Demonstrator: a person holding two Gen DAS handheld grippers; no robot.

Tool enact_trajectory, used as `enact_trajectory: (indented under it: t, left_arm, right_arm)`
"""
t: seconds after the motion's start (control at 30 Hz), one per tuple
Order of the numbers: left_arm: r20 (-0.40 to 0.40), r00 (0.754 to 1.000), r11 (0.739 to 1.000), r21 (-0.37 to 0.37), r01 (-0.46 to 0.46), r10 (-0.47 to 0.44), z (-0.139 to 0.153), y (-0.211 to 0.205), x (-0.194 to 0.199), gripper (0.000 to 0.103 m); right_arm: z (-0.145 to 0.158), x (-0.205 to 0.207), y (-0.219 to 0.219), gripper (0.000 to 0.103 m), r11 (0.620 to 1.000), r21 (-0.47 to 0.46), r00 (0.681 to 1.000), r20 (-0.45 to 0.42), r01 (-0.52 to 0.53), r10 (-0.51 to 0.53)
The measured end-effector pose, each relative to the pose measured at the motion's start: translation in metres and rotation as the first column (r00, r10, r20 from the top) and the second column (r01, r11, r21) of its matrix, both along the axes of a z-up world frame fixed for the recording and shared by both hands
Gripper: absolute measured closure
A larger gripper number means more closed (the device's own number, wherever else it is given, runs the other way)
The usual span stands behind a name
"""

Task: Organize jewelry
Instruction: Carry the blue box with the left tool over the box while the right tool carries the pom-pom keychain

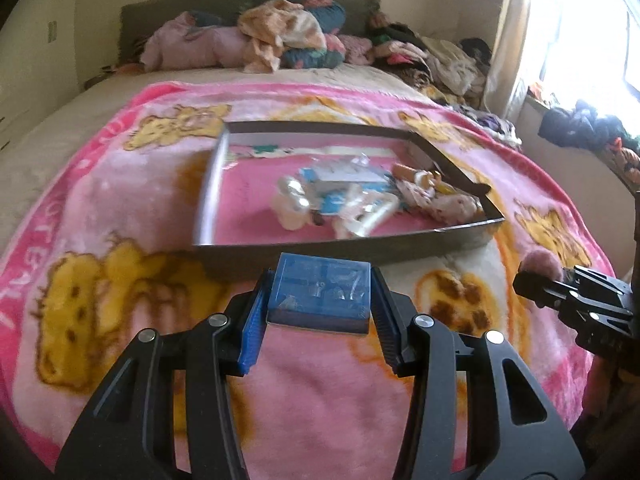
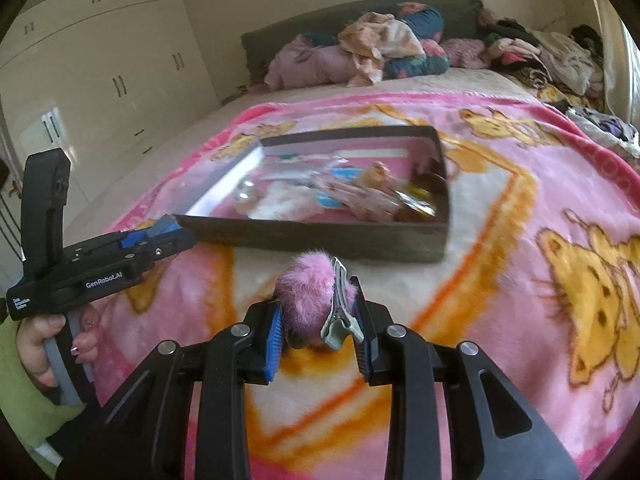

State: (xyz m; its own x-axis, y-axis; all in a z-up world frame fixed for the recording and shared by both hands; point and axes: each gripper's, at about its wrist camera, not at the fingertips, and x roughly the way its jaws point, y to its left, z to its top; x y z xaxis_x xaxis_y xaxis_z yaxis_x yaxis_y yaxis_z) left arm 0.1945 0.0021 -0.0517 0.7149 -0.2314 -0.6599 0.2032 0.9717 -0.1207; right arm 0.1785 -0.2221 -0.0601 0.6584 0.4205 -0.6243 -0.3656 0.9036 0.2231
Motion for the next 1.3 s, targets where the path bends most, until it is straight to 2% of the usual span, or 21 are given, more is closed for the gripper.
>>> enact_trajectory:
  t: [0.17,0.47,0.97,1.3]
  left_arm:
    - [0.021,0.999,0.999,-0.009,-0.044,0.044,0.008,0.024,-0.002,0.065]
    - [0.048,0.995,0.997,-0.014,-0.082,0.082,0.017,0.05,0.012,0.065]
    - [0.054,0.996,0.997,-0.017,-0.07,0.071,0.018,0.045,0.049,0.065]
    - [0.043,0.997,0.998,-0.019,-0.056,0.057,0.012,0.038,0.077,0.065]
  right_arm:
    - [0.008,0.002,0.028,0.075,0.999,-0.016,0.999,0.024,-0.029,0.03]
    - [0.014,0.024,0.051,0.075,1.0,-0.024,0.999,0.034,-0.015,0.016]
    - [0.031,0.065,0.051,0.075,0.999,-0.044,0.997,0.069,0.031,-0.028]
    - [0.025,0.094,0.044,0.075,0.996,-0.061,0.997,0.057,0.06,-0.057]
